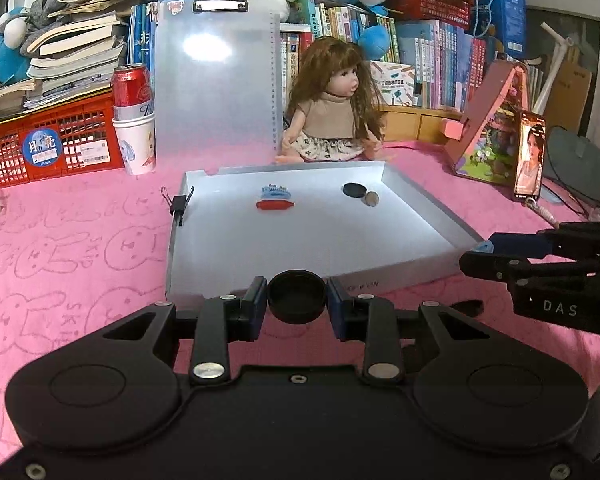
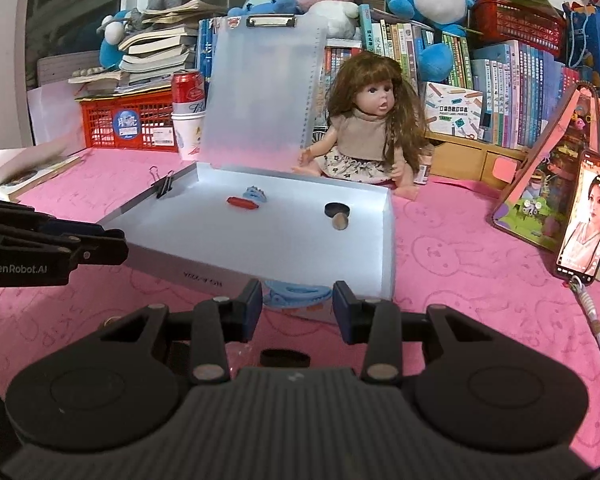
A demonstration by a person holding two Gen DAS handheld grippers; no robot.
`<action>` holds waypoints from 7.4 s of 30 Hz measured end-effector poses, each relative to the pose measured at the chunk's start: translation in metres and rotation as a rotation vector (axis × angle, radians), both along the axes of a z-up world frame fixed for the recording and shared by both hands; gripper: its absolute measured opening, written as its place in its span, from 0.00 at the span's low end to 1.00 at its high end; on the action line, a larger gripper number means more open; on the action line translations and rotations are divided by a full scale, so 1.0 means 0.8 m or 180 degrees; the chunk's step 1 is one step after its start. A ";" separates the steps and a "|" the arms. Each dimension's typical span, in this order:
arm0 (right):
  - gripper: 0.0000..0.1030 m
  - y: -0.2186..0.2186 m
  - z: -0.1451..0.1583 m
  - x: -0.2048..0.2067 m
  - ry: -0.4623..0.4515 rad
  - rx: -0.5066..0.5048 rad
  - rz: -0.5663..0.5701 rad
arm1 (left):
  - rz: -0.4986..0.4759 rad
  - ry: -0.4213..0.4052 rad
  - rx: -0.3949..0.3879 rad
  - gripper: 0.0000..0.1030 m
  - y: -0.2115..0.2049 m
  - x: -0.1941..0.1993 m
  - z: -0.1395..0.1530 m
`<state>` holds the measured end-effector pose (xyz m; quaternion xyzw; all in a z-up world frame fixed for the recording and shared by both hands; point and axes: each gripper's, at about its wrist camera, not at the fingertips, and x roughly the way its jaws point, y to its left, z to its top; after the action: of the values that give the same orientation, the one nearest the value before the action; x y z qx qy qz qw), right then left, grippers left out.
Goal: Organize rigid objects
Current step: 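Carry the lid with the left tool while the right tool carries the clip, then open the left tool over the box while the right tool opens to release the clip, then lift both open tools out of the box toward the remaining items, then reach the left tool to the black binder clip while the right tool reaches the black lid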
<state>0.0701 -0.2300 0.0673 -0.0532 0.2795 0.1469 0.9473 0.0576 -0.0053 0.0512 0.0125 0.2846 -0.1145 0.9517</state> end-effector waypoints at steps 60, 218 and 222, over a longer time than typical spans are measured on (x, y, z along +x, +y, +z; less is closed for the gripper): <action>0.42 -0.002 -0.038 0.175 0.0253 0.0398 -0.0574 | 0.0331 0.0246 -0.0222 0.30 -0.034 0.201 -0.035; 0.64 -0.026 -0.046 -0.010 0.0167 0.0058 -0.0076 | -0.0442 0.0388 0.0002 0.41 -0.007 -0.053 -0.051; 0.64 -0.025 -0.046 -0.007 0.0174 0.0075 -0.0077 | -0.0344 0.0369 0.0017 0.41 -0.001 -0.048 -0.051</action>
<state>0.0643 -0.2502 0.0301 -0.0347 0.3042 0.1401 0.9416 0.0192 -0.0064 0.0106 0.0238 0.3384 -0.1654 0.9260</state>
